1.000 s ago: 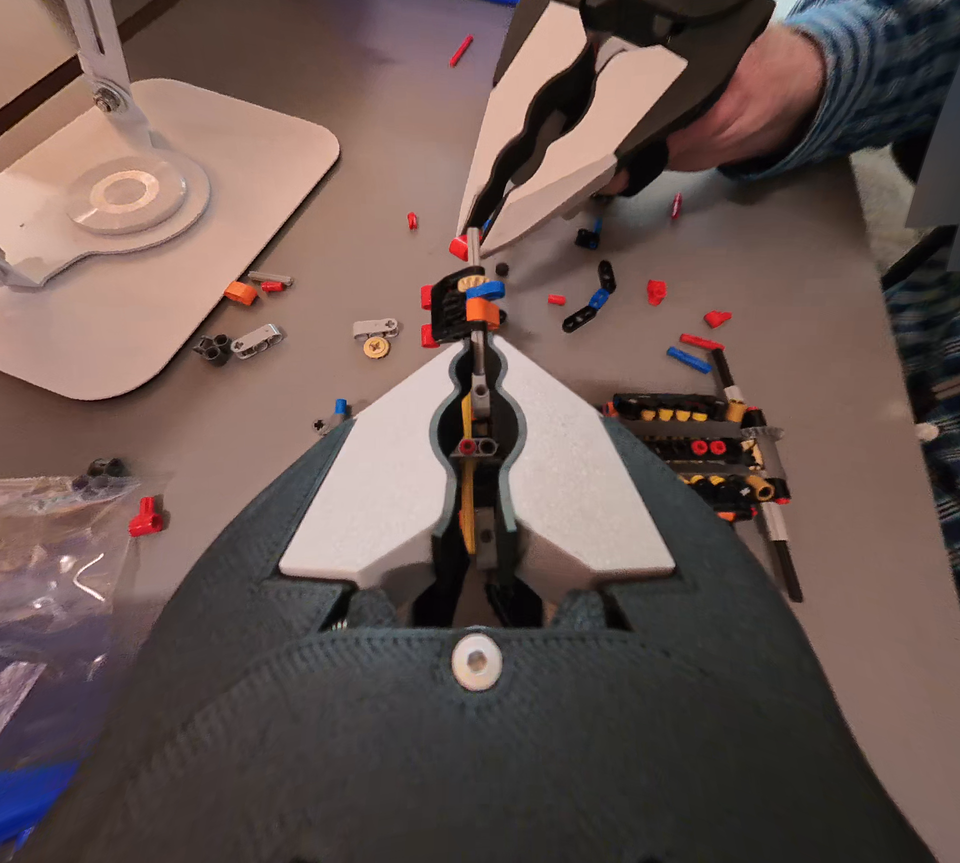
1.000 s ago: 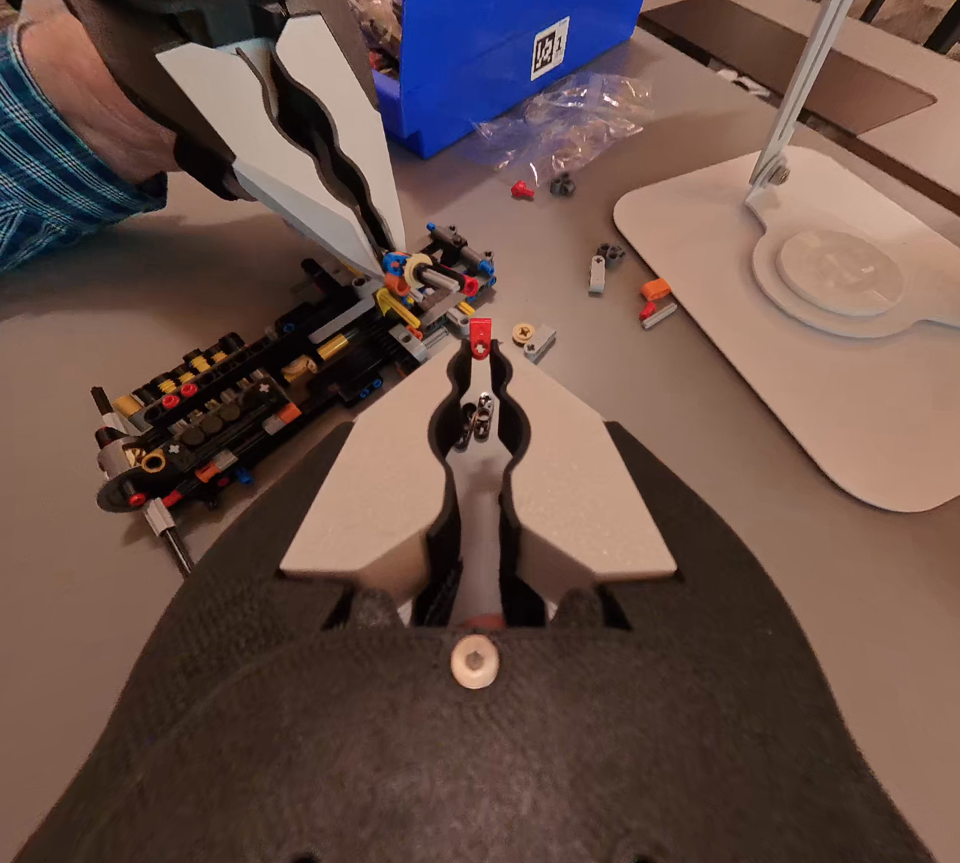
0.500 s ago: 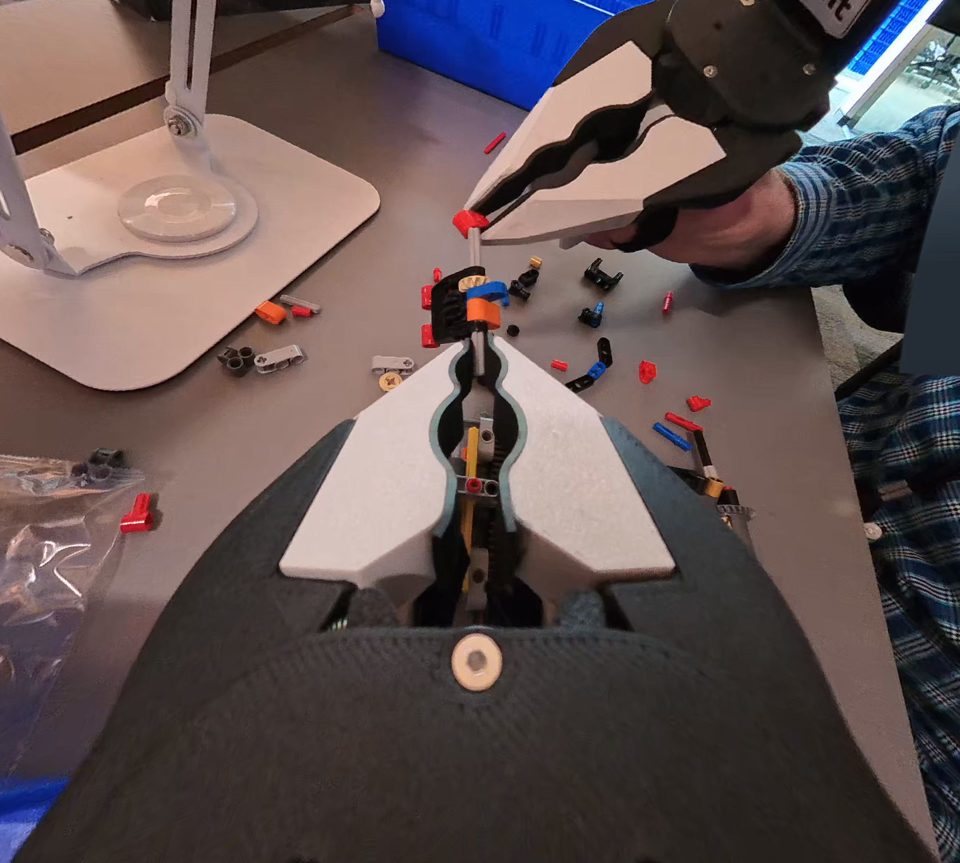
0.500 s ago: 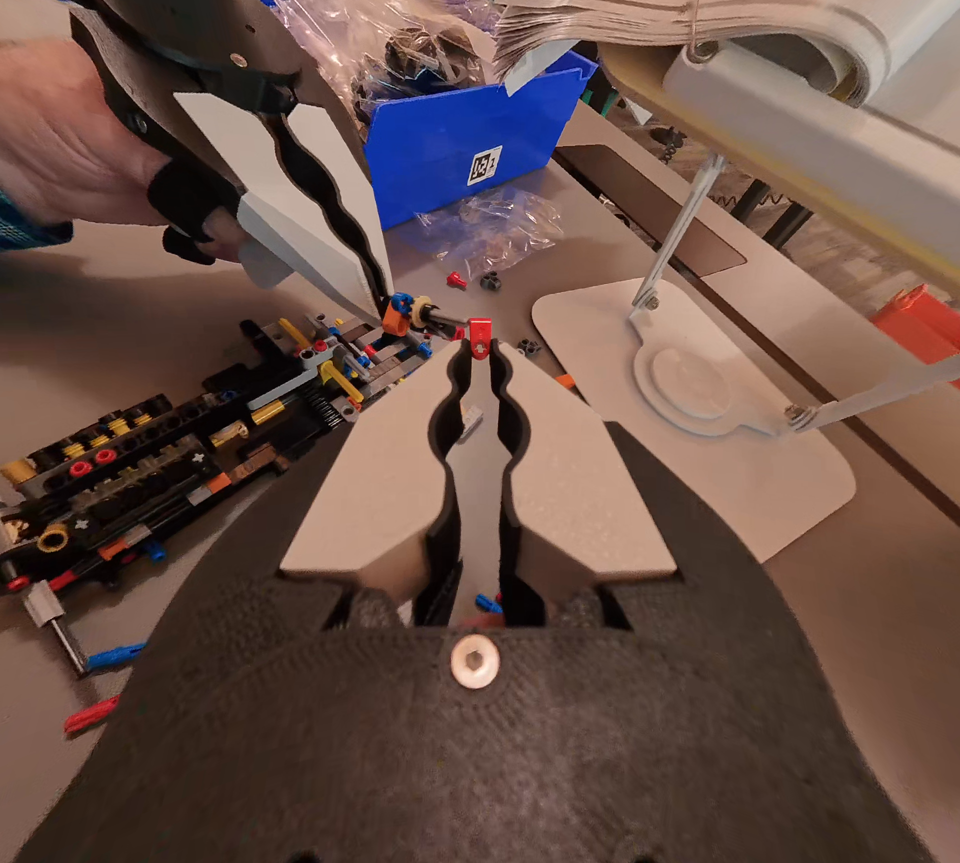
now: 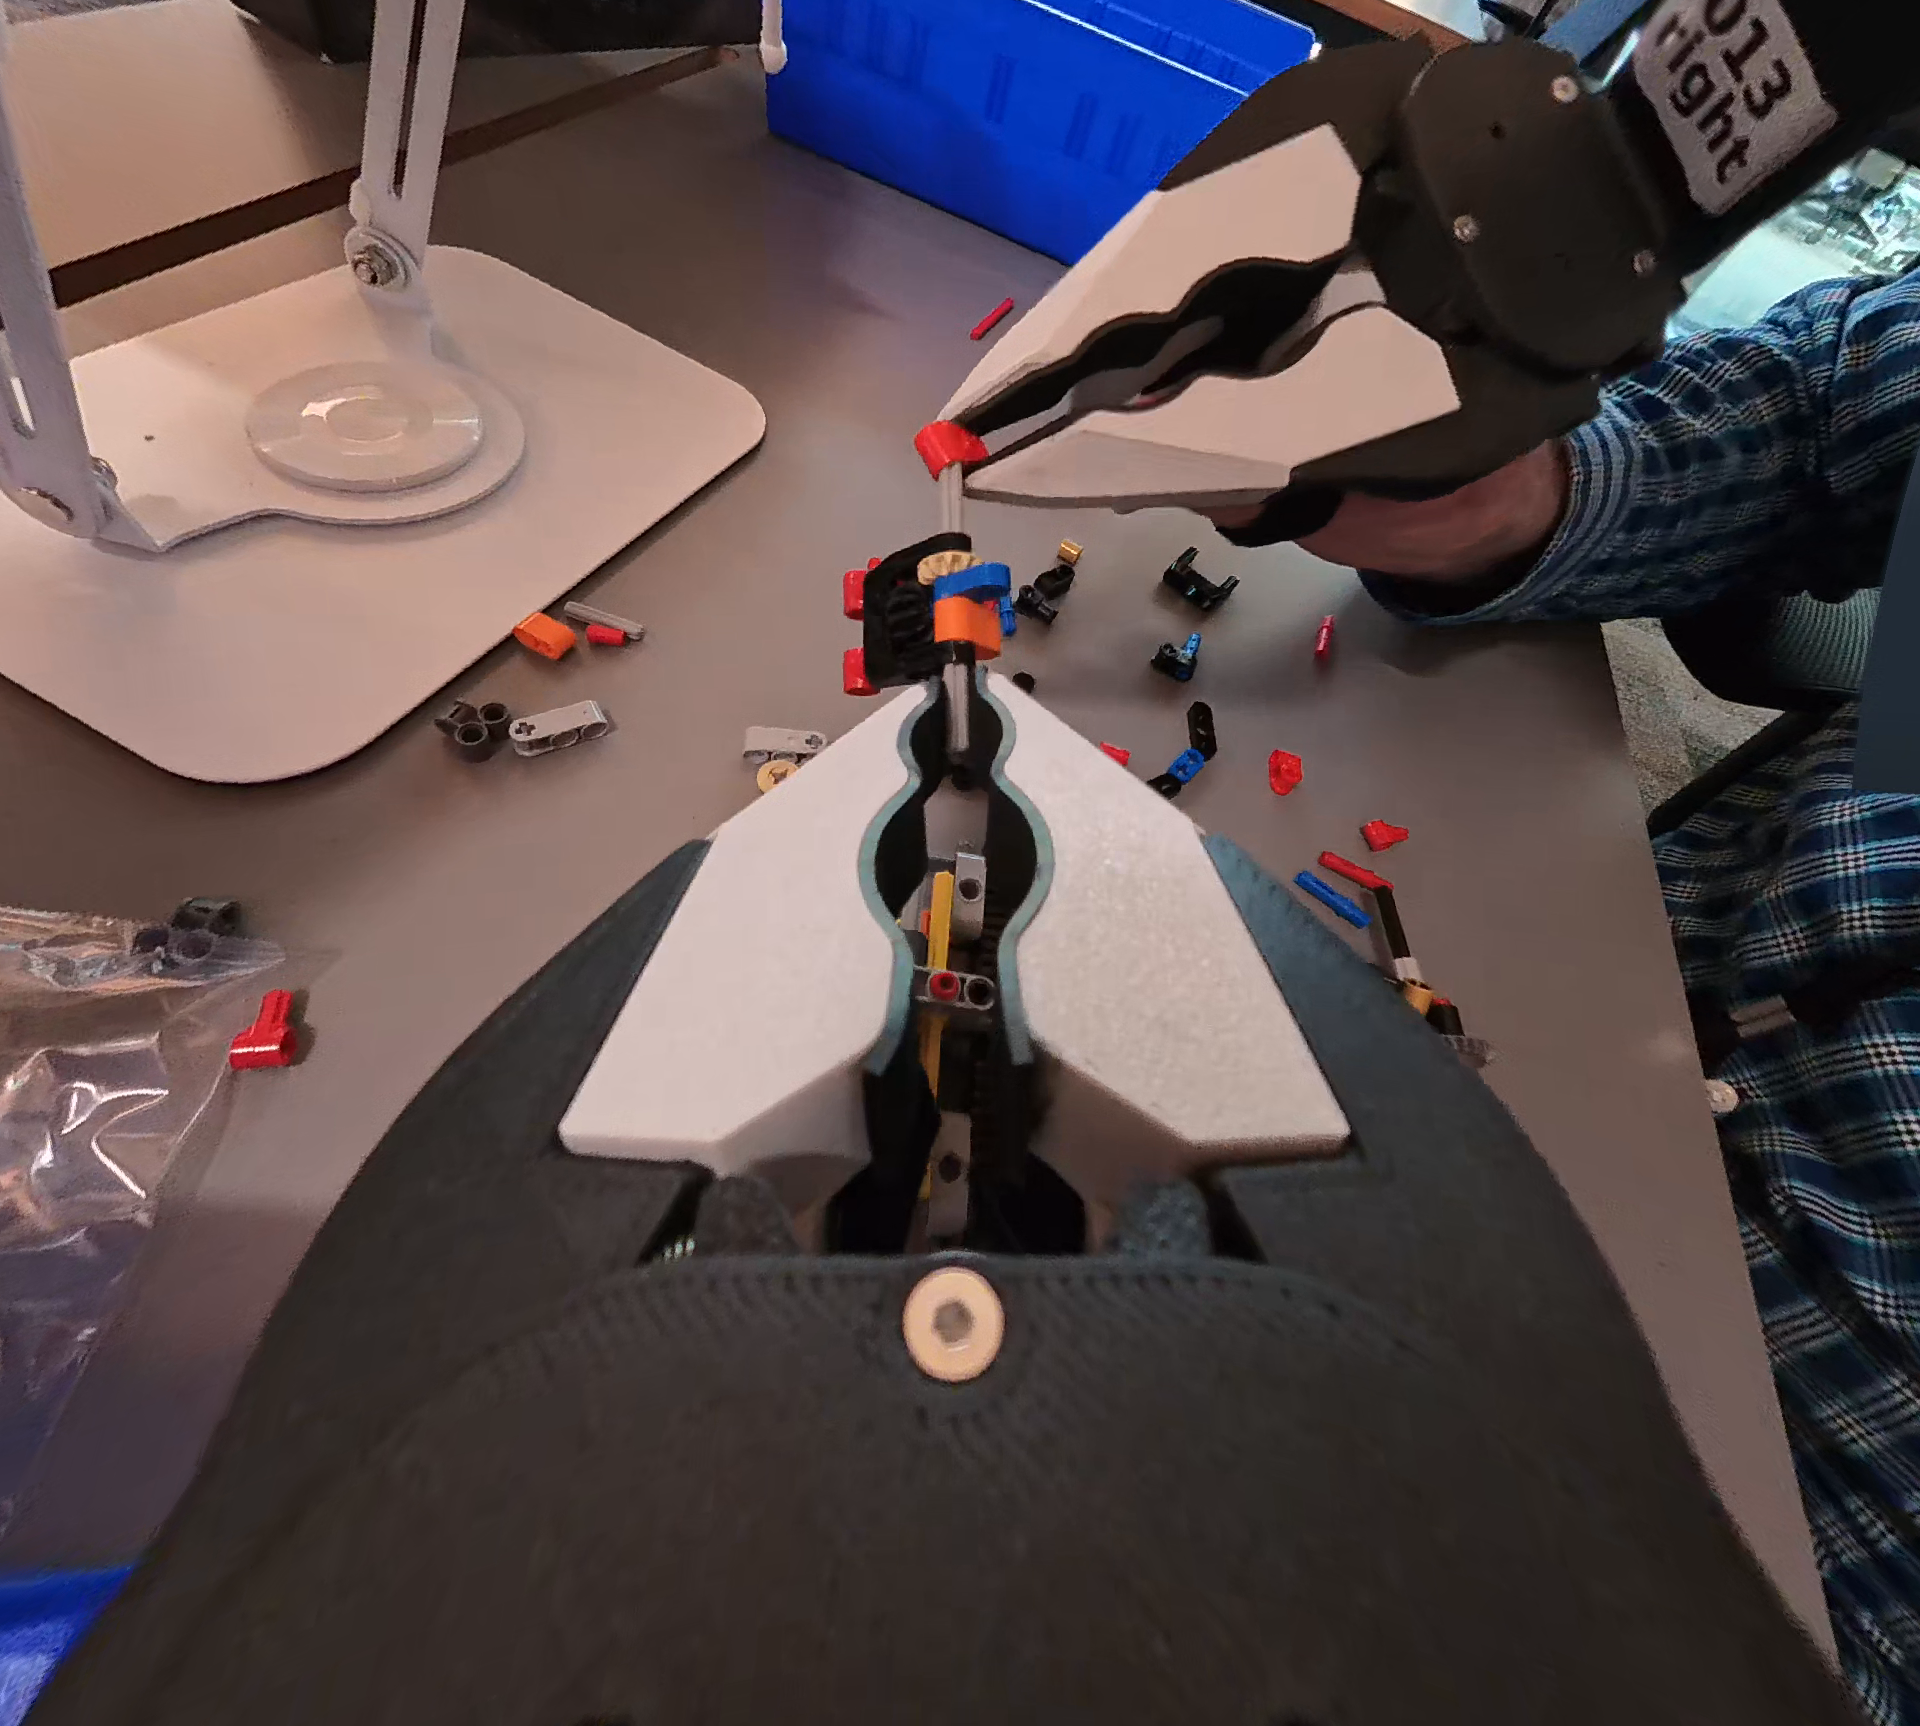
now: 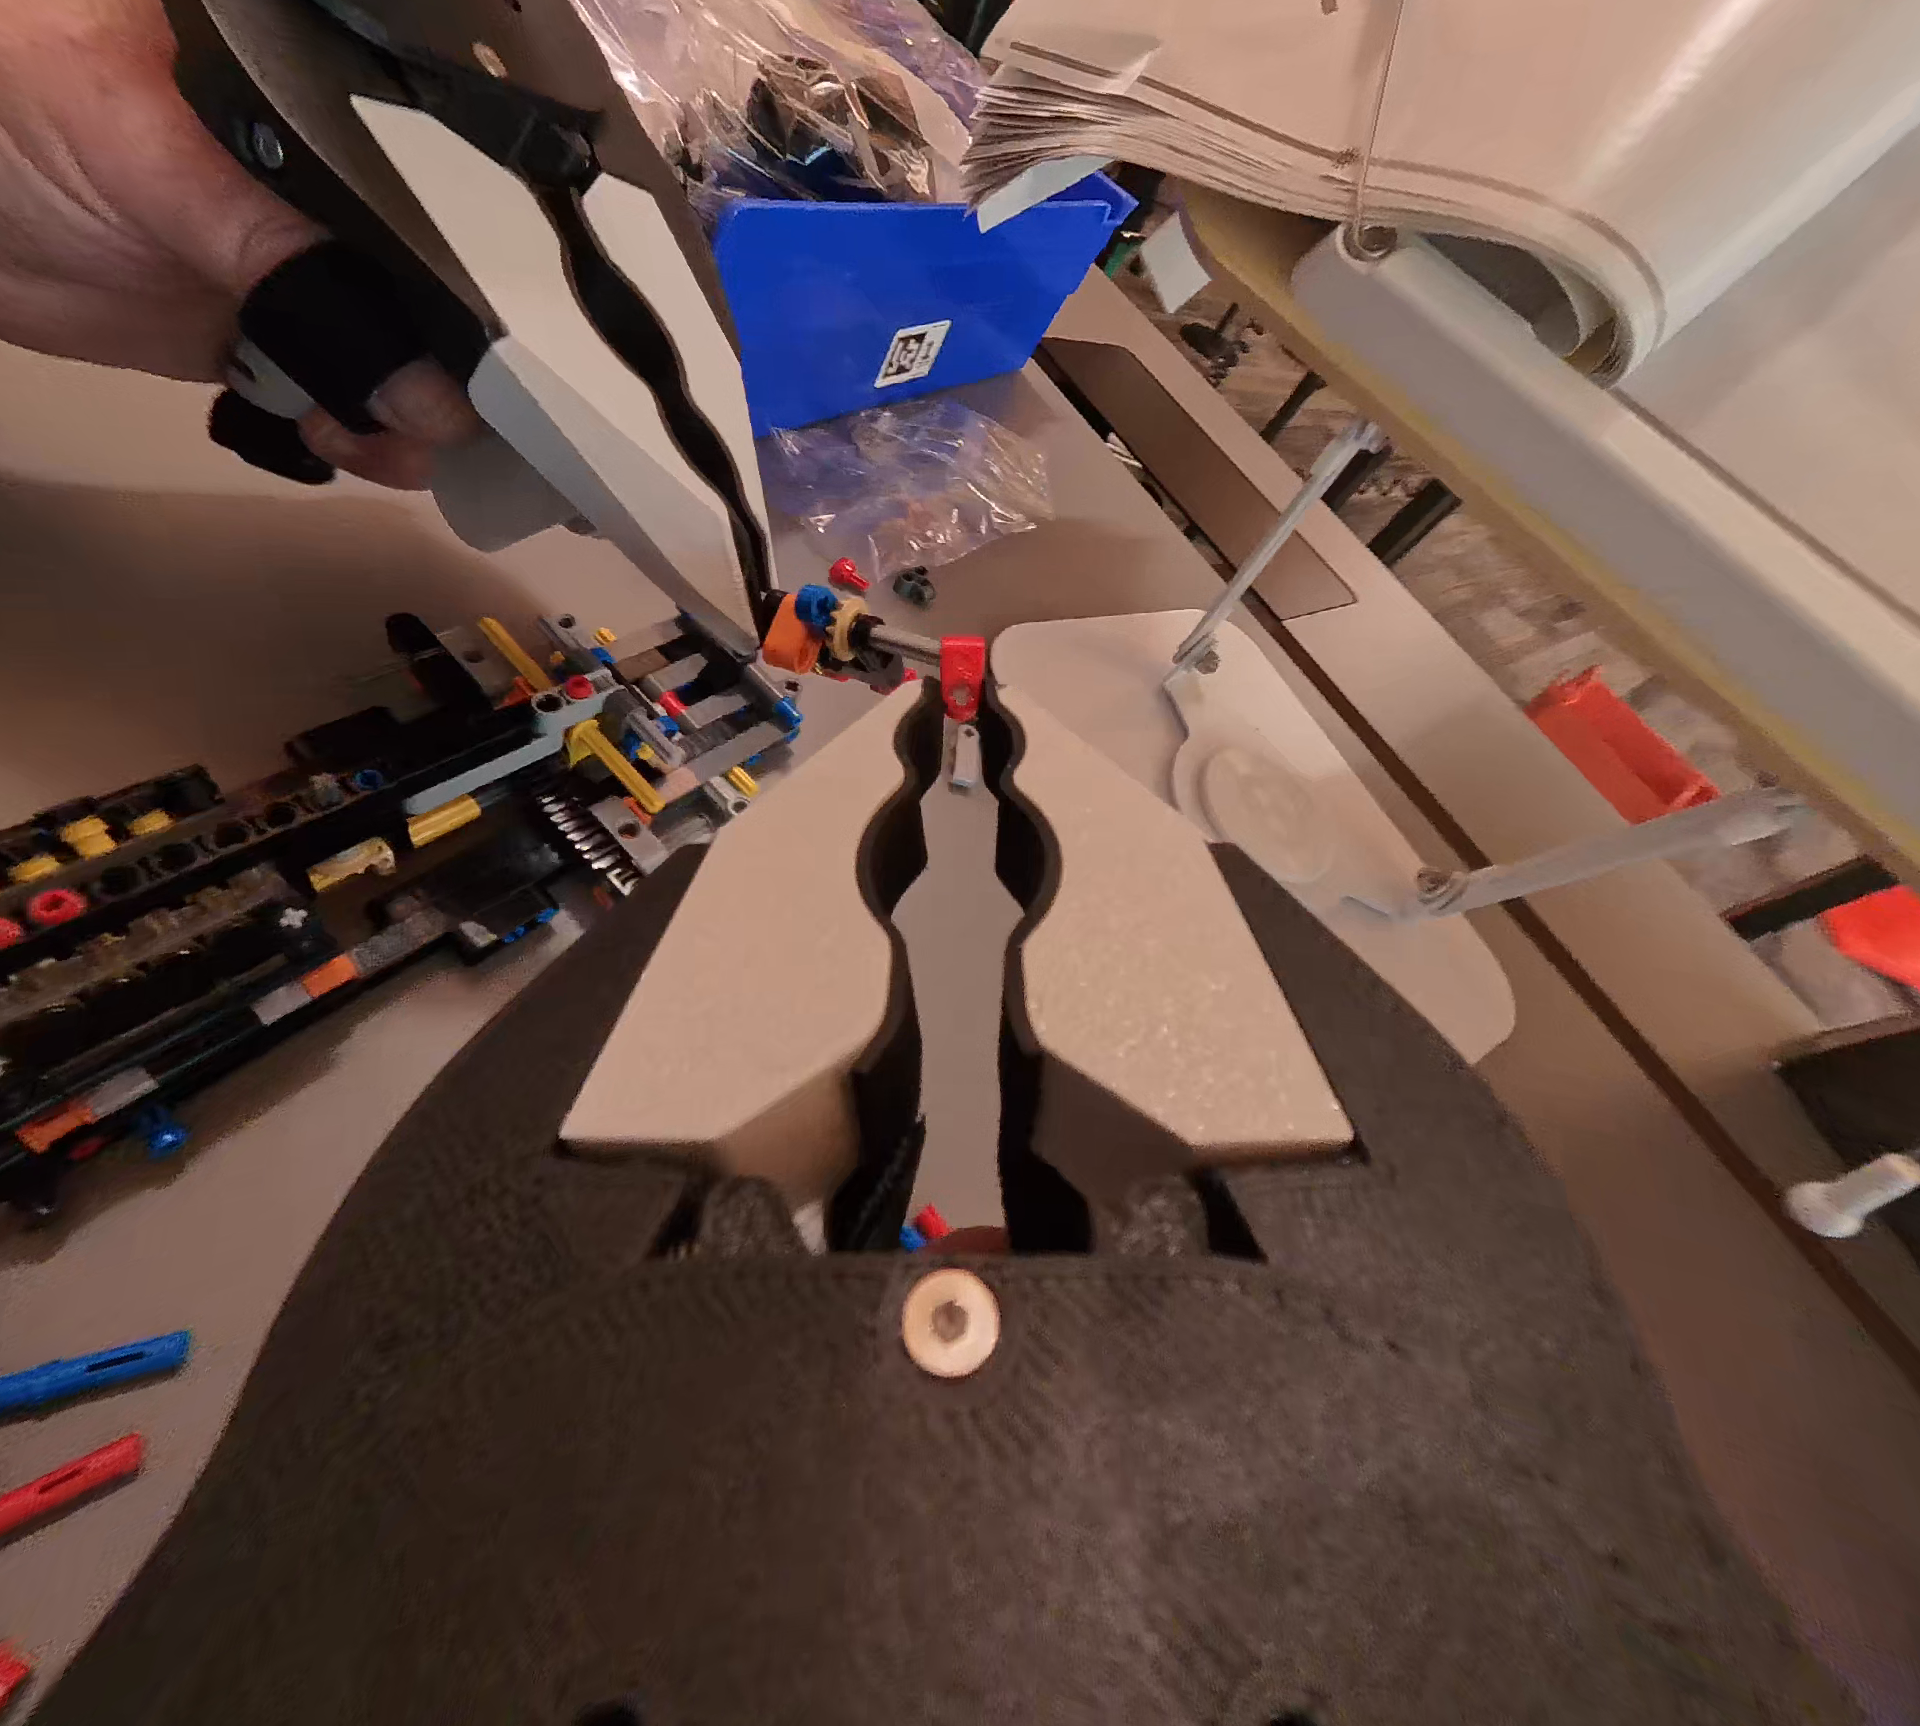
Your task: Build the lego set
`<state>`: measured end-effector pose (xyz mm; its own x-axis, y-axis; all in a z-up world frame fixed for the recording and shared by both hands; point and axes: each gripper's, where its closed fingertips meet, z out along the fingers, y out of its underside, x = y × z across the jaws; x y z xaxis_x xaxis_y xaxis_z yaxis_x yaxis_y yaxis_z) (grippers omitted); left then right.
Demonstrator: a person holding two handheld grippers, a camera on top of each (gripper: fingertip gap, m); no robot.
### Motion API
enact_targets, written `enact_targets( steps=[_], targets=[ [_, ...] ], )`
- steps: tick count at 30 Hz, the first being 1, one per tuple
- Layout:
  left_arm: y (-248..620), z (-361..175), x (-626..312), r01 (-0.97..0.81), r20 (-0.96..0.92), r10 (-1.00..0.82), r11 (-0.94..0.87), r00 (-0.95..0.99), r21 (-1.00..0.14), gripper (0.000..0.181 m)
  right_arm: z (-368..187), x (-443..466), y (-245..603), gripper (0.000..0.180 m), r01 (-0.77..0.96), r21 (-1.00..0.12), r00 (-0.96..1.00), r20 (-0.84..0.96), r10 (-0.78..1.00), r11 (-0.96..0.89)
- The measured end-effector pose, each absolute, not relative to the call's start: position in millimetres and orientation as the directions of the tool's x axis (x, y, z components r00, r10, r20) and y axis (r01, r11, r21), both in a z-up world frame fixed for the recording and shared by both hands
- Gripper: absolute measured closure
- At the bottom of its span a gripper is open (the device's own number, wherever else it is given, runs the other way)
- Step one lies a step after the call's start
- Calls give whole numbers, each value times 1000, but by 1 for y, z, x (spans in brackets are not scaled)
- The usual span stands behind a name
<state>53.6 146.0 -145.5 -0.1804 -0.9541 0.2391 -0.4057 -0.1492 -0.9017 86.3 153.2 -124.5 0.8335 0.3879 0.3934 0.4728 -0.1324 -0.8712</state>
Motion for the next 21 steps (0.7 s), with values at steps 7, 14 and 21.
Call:
enact_targets(
  steps=[7,14,21],
  targets=[
    [145,-142,54,-391,289,-940,-201,-180,-898,179,-119,86,153,176,641,-764,746,599,292,-69],
    [144,-133,55,-348,380,-903,-297,-199,-889,180,-113,82,154,176,622,-782,759,589,279,-38],
    [144,-127,55,-324,391,-897,-315,-204,-892,179,-113,76,155,175,636,-772,742,605,288,-16]
  ],
)
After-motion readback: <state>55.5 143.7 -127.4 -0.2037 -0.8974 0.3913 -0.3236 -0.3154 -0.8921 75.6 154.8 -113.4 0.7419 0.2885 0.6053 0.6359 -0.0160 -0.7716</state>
